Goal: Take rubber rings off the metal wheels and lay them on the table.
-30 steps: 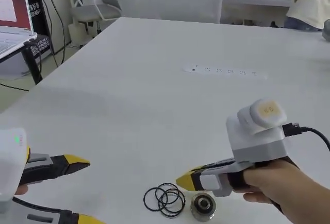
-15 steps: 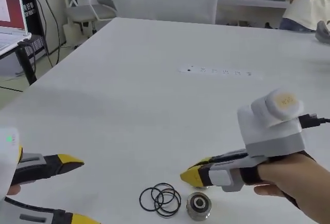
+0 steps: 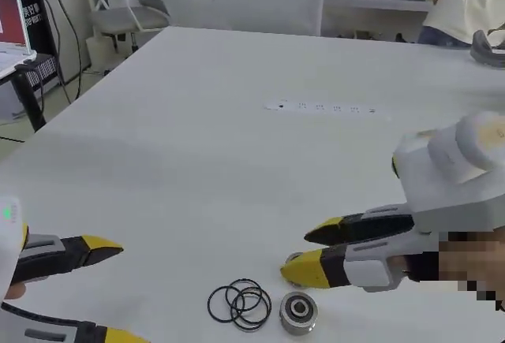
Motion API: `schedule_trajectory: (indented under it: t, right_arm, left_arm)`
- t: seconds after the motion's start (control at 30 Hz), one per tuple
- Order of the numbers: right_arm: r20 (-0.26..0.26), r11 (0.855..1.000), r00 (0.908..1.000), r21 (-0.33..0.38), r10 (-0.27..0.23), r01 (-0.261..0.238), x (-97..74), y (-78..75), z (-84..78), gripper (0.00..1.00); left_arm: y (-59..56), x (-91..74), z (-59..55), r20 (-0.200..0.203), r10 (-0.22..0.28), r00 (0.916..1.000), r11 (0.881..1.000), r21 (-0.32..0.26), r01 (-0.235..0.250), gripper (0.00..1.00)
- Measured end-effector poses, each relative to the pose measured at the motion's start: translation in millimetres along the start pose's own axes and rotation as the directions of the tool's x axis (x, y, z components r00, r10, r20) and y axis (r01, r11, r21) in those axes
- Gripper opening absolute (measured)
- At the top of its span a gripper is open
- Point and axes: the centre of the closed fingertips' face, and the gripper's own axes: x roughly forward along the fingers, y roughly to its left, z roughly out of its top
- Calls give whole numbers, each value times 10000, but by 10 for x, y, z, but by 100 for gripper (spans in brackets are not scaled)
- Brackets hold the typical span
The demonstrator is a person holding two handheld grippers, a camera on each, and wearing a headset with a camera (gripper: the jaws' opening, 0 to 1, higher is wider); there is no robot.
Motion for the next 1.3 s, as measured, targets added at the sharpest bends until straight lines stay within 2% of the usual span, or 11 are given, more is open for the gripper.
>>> schedule_trajectory:
  t: [0.13, 0.2, 0.3, 0.4, 0.57, 0.7, 0.8, 0.93, 1.07, 1.2, 1.3]
  right_arm:
    - [506, 9997, 9987, -238, -23, 35, -120, 34, 100, 50]
    - [745, 9980, 9971, -607, -133, 179, -200, 44, 141, 55]
    - [850, 9965, 9961, -777, -231, 297, -298, 59, 145, 62]
    - [1163, 9952, 9926, -860, -359, 461, -400, 54, 158, 68]
    - [1447, 9931, 9874, -872, -647, 778, -549, 21, 96, 76]
    - [1681, 9922, 9819, -737, -873, 1009, -648, -11, 33, 79]
    - [2157, 9925, 9714, -479, -993, 1121, -727, -24, 18, 82]
    - [2546, 9895, 9583, -295, -1297, 1417, -812, -69, -23, 87]
    - [2632, 9854, 9517, -188, -1581, 1690, -866, -117, -104, 91]
    - [2806, 9807, 9417, -70, -1855, 1953, -903, -152, -177, 96]
    - [2815, 9779, 9379, 88, -2028, 2089, -909, -183, -230, 99]
  left_arm:
    - [-3, -5, 9, 9, -19, 10000, 10000, 18, 19, 73]
    - [13, -10, 19, 45, 40, 10000, 10000, -21, -40, 74]
    - [28, -14, 32, 111, 153, 9998, 9998, -126, -152, 76]
    - [45, -17, 41, 256, 263, 9993, 9992, -310, -255, 77]
    - [18, -13, 4, 246, 257, 9994, 9985, -495, -244, 79]
    - [43, -24, 13, 377, 379, 9986, 9967, -738, -351, 80]
    - [44, -32, 13, 344, 373, 9987, 9969, -706, -348, 81]
    - [40, -51, -3, 233, 289, 9993, 9973, -680, -273, 82]
    - [67, -81, -11, 167, 392, 9991, 9966, -726, -379, 84]
    - [94, -104, -7, 238, 503, 9984, 9953, -838, -482, 86]
    - [97, -108, -13, 276, 503, 9984, 9942, -961, -474, 87]
